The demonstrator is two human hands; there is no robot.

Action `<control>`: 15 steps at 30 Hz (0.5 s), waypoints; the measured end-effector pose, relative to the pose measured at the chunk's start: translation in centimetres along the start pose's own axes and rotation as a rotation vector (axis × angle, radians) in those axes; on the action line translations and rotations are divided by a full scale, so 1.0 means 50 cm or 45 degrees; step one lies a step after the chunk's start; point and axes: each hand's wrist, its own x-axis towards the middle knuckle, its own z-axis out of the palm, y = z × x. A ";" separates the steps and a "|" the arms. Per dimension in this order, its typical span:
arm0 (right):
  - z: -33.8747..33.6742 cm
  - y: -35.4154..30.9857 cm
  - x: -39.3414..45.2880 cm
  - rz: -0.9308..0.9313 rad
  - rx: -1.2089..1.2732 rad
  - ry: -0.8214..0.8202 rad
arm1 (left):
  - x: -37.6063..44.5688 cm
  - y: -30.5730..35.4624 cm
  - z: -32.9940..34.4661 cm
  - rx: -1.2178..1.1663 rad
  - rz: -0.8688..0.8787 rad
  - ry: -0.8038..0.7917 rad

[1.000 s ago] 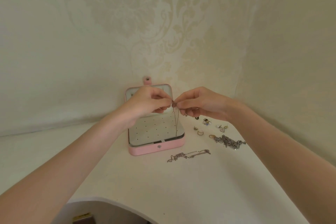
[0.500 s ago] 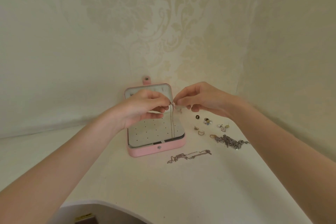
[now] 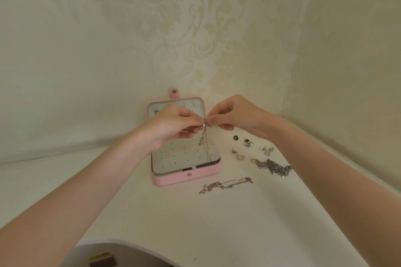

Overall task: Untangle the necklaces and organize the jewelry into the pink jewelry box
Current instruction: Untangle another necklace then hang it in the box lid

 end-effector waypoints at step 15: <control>-0.001 -0.004 -0.002 0.040 -0.075 -0.145 | 0.006 -0.003 0.003 0.035 -0.101 -0.045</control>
